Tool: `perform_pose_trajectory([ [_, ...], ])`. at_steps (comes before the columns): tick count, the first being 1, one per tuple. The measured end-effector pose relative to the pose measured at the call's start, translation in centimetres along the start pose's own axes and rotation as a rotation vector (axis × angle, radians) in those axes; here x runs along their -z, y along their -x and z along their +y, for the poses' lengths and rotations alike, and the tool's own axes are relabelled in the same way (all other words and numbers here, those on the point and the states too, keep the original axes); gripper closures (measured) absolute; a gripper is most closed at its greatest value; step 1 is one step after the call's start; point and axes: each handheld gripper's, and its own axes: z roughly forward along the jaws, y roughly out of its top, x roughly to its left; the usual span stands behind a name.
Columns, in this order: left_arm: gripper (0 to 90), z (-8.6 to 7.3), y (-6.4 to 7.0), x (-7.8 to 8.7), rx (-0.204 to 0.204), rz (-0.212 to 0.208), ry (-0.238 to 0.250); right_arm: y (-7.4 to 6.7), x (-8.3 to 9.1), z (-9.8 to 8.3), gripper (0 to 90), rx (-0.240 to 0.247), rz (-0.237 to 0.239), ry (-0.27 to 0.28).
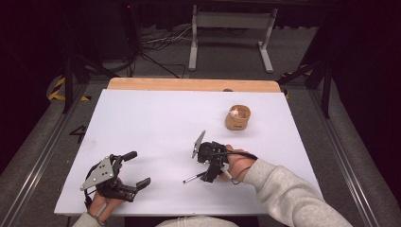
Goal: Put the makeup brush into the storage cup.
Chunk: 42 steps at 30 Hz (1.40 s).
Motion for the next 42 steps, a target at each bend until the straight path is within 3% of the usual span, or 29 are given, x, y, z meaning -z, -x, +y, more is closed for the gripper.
perform_pose_trajectory([
  [13,1.7,0.02,0.00,0.01,0.000,-0.002,-0.001,0.19,-0.66,0.18,32.8,0.024,0.008,-0.050],
  [38,1.8,0.02,0.00,0.00,0.003,-0.007,-0.001,-0.35,-0.81,0.68,82.6,0.113,0.033,-0.102],
  [42,1.8,0.02,0.00,-0.02,0.000,-0.007,-0.003,-0.38,-0.79,0.66,83.6,0.121,0.031,-0.105],
])
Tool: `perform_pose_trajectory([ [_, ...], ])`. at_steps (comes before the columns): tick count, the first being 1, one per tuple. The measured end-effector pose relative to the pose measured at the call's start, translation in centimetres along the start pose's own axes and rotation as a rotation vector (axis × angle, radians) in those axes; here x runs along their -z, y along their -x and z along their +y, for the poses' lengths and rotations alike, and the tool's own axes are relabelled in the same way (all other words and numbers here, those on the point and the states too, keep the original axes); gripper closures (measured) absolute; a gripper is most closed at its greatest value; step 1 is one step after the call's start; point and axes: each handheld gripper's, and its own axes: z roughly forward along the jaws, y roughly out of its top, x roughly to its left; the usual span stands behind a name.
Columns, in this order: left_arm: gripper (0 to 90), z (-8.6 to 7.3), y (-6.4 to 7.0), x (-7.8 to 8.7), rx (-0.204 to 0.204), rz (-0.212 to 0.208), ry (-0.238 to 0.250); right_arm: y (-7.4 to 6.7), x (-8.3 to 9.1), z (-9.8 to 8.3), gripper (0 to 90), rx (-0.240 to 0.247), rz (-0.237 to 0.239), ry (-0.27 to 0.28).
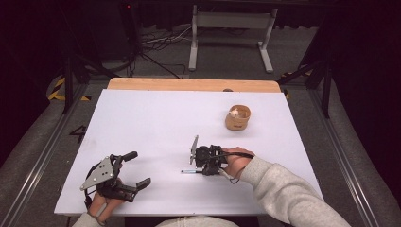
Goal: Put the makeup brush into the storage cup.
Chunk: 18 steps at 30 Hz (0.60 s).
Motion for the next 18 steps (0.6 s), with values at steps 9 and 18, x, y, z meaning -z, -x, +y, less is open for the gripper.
perform_pose_trajectory([
  [9,1.8,0.0,0.0,0.0,0.000,0.000,0.000,0.0,0.4,-0.1,84.0,0.000,-0.006,0.005],
  [18,1.8,0.0,0.0,0.0,0.001,0.000,-0.001,0.2,1.9,-0.4,84.1,0.002,-0.025,0.081],
])
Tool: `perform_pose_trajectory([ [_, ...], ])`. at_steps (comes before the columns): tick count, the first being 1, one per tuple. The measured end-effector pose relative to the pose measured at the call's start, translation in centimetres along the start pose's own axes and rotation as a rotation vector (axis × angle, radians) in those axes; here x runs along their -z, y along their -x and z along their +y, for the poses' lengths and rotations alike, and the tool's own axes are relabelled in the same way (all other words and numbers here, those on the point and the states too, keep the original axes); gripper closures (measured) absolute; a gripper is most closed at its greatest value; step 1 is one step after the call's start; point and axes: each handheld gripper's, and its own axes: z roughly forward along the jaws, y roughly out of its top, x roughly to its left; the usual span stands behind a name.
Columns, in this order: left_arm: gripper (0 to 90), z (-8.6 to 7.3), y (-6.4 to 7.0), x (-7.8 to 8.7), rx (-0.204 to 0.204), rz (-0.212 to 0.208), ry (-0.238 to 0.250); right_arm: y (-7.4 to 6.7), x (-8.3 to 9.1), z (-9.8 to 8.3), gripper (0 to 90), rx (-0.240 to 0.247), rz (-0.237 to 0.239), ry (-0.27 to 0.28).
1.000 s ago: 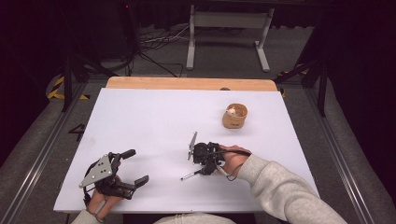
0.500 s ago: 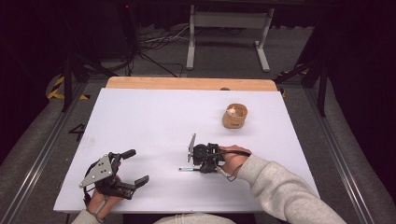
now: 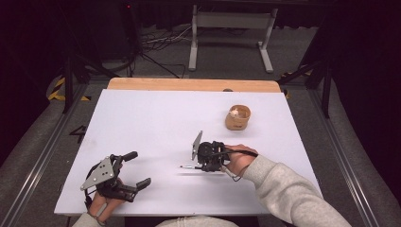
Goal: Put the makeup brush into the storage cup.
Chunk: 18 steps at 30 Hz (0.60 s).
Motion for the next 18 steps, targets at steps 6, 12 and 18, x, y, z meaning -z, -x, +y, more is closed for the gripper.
perform_pose_trajectory([
  [6,1.8,0.0,0.0,0.0,0.000,0.000,-0.001,0.3,1.4,-0.3,84.1,-0.013,-0.021,0.079],
  [12,1.8,0.0,0.0,0.0,0.000,-0.001,-0.002,0.7,2.9,-0.9,84.2,-0.033,-0.057,0.176],
  [18,1.8,0.0,0.0,0.0,-0.001,-0.001,-0.002,1.0,4.0,-1.4,84.2,-0.055,-0.083,0.263],
])
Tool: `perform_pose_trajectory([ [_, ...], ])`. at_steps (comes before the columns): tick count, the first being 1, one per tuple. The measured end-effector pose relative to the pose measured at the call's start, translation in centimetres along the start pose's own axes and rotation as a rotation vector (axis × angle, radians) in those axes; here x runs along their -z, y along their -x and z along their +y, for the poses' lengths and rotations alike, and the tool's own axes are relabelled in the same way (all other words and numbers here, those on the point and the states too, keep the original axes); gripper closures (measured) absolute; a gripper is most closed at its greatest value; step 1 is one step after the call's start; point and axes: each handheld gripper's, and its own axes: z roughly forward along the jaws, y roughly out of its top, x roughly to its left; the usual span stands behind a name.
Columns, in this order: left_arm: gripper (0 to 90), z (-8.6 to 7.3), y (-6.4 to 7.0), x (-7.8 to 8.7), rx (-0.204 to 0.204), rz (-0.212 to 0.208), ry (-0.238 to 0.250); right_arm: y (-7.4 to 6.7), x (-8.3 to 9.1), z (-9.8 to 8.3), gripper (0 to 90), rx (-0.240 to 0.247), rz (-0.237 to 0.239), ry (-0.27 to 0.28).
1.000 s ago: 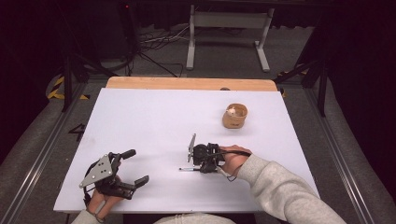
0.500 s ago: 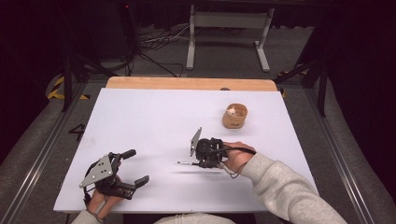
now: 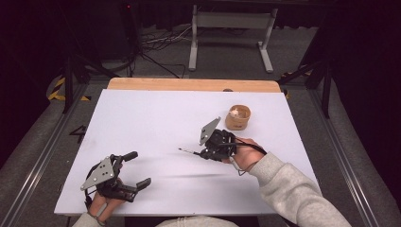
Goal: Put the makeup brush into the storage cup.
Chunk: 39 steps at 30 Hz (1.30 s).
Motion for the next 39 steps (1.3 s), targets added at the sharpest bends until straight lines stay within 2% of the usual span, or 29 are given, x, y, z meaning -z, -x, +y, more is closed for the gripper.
perform_pose_trajectory([
  [3,1.8,0.0,0.0,0.0,-0.001,0.000,0.001,0.2,0.7,-0.2,84.2,-0.021,-0.012,0.062],
  [16,1.8,0.0,0.0,0.0,0.000,0.001,0.002,0.6,2.6,-1.1,84.2,-0.097,-0.071,0.263],
  [18,1.8,0.0,0.0,0.0,0.001,0.000,0.001,0.6,2.7,-1.2,84.2,-0.104,-0.072,0.278],
  [20,1.8,0.0,0.0,0.0,0.001,0.000,0.000,0.7,3.1,-1.4,84.2,-0.125,-0.071,0.323],
  [30,1.8,0.0,0.0,0.0,0.000,0.003,0.002,0.8,3.7,-1.7,84.2,-0.153,-0.116,0.426],
  [39,1.8,0.0,0.0,0.0,0.003,0.001,0.002,1.4,4.5,-2.5,84.2,-0.217,-0.159,0.529],
])
